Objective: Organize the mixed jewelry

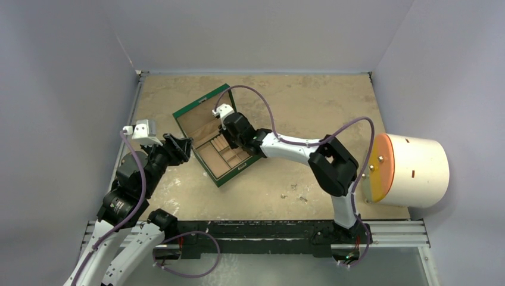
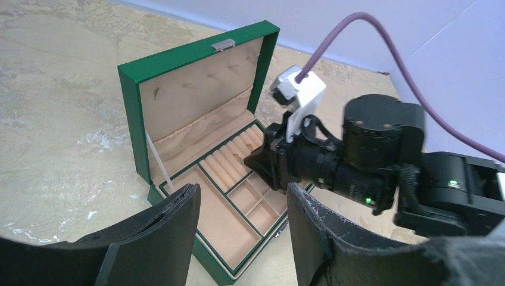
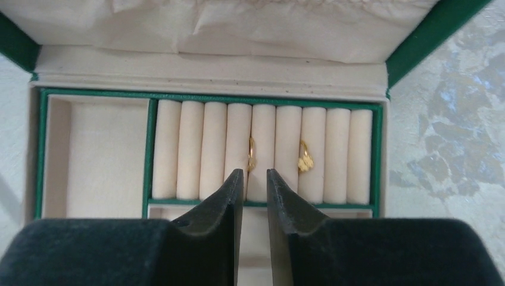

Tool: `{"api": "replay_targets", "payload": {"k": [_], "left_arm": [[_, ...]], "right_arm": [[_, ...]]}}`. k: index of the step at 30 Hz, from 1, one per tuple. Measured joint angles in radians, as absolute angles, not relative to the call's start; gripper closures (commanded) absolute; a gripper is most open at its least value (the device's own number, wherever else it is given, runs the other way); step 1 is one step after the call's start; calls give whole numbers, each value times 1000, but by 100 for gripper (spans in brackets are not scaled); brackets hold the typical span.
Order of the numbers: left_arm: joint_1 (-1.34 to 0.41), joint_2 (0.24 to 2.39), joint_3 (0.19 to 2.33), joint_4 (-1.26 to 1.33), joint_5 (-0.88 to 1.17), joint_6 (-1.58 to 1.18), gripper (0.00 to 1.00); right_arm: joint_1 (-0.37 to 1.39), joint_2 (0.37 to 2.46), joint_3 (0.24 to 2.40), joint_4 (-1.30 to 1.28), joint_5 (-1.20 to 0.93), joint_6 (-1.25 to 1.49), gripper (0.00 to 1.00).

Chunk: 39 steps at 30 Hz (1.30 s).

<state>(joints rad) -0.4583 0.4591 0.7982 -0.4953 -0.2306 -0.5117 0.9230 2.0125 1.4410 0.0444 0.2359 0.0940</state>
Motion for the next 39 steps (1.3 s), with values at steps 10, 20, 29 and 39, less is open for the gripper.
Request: {"api": "replay_targets", "payload": {"k": [10, 20, 29, 39], "left_arm": [[-458, 462, 798, -495, -231, -512, 45], [-458, 469, 798, -495, -231, -512, 45], [-458, 492, 798, -496, -231, -512, 45], [-458, 495, 798, -496, -230, -512, 45]], "right_arm": [[923, 1687, 1264, 13, 250, 166, 65], [923, 1316, 981, -180, 309, 330, 61], [923, 1081, 791, -384, 288, 569, 61], [923, 1089, 680, -476, 237, 731, 64]]}}
